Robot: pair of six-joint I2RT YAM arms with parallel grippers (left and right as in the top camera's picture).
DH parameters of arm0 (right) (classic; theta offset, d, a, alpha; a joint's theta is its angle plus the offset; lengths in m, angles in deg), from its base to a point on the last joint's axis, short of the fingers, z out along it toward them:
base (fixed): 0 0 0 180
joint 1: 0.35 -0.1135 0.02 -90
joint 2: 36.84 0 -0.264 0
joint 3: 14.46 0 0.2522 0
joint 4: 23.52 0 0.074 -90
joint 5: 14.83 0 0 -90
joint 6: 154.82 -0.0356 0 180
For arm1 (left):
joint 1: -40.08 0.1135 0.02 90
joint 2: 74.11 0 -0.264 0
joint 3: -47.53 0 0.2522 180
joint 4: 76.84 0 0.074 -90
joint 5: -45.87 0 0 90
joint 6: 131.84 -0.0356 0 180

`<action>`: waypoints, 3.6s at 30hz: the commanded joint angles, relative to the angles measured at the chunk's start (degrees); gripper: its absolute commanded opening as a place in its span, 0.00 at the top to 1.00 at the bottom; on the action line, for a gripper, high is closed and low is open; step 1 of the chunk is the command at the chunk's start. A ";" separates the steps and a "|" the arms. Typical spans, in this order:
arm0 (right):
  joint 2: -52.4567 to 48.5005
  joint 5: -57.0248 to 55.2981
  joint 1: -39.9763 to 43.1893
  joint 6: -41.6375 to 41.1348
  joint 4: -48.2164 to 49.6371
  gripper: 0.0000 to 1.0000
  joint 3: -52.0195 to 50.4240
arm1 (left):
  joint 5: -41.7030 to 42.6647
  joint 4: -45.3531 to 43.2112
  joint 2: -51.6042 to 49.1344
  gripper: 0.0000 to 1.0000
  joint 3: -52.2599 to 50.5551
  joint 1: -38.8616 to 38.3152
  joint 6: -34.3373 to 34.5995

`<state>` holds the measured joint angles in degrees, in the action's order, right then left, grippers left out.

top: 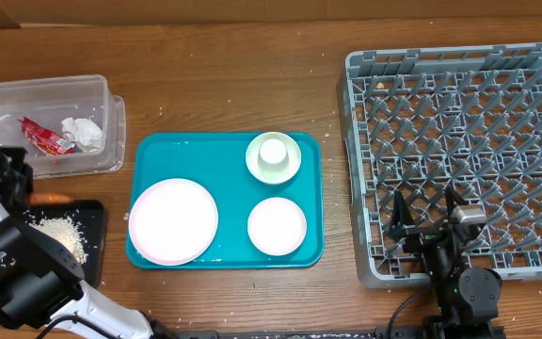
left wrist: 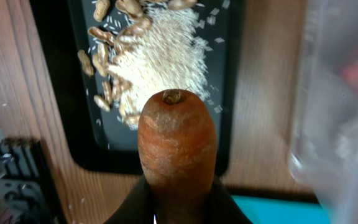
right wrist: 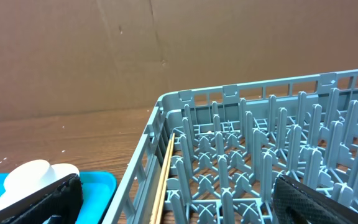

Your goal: Sort waste into correct bins and load items into the dishwasher

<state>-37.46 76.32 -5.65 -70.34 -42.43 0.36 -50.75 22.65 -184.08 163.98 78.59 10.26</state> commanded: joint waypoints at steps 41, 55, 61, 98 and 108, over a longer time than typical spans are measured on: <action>0.46 -0.20 -0.13 0.17 0.35 0.00 -0.59 | -1.27 -24.02 1.03 0.62 -22.80 7.98 -12.72; 0.46 -0.20 -0.13 0.17 0.35 0.00 -0.59 | 11.34 -18.88 2.32 0.04 -16.57 7.21 -20.13; 0.46 -0.17 -0.13 0.17 0.35 0.00 -0.59 | 11.78 -19.15 13.09 0.04 -16.57 4.92 -20.17; 0.46 -0.17 -0.13 0.17 0.35 0.00 -0.59 | 25.51 -36.65 9.07 0.00 -16.63 -55.28 -43.91; 0.46 -0.20 -0.13 0.17 0.35 0.00 -0.59 | 23.82 -38.93 4.63 0.00 -16.63 -59.98 -43.78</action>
<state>-37.46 76.34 -5.65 -70.36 -42.45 0.36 -24.84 -15.33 -179.03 146.93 19.38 -32.65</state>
